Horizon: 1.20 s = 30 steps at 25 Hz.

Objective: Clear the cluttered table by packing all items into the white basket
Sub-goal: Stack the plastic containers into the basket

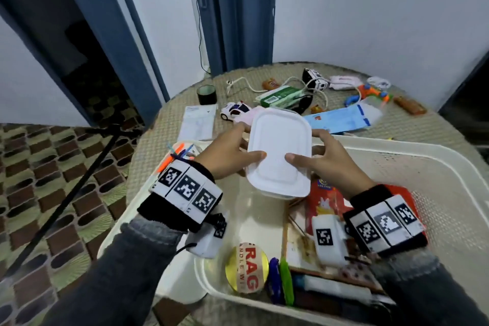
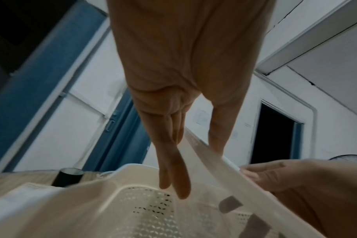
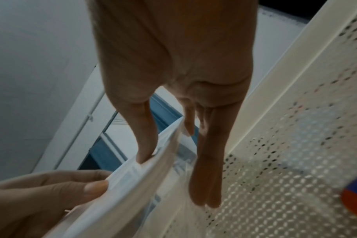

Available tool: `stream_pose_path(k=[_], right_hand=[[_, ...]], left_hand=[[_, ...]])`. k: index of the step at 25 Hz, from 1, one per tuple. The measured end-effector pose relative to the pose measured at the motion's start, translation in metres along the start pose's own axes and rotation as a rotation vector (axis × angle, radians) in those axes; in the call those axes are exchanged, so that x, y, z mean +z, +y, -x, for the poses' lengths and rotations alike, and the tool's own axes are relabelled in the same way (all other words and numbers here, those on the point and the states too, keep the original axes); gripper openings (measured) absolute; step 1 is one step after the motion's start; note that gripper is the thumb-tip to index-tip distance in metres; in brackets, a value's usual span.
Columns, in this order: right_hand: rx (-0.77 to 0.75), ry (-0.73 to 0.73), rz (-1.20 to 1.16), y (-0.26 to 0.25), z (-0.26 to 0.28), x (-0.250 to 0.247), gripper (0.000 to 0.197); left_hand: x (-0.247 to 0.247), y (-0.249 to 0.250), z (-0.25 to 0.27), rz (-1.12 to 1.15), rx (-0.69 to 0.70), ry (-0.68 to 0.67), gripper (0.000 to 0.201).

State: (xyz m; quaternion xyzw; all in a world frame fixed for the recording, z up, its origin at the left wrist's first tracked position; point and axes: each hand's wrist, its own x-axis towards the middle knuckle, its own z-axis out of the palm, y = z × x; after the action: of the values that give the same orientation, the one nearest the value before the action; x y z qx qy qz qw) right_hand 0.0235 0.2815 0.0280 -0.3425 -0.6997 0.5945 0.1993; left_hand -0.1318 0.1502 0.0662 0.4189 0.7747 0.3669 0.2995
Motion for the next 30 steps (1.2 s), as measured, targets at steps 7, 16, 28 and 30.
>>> stream_pose_path(k=[7, 16, 28, 30], right_hand=[[0.203, -0.051, 0.204, 0.044, -0.010, -0.022, 0.071], [0.237, -0.081, 0.311, 0.073, -0.014, -0.003, 0.077], [0.274, -0.106, 0.419, 0.121, -0.028, 0.042, 0.090], [0.281, -0.125, 0.470, 0.122, -0.029, 0.045, 0.091]], left_hand=[[0.038, -0.009, -0.029, -0.106, -0.107, -0.189, 0.052], [0.053, -0.049, -0.040, -0.223, -0.228, -0.231, 0.070], [0.076, -0.076, -0.053, -0.627, -0.397, -0.348, 0.092], [0.084, -0.081, -0.052, -0.608, -0.436, -0.357, 0.103]])
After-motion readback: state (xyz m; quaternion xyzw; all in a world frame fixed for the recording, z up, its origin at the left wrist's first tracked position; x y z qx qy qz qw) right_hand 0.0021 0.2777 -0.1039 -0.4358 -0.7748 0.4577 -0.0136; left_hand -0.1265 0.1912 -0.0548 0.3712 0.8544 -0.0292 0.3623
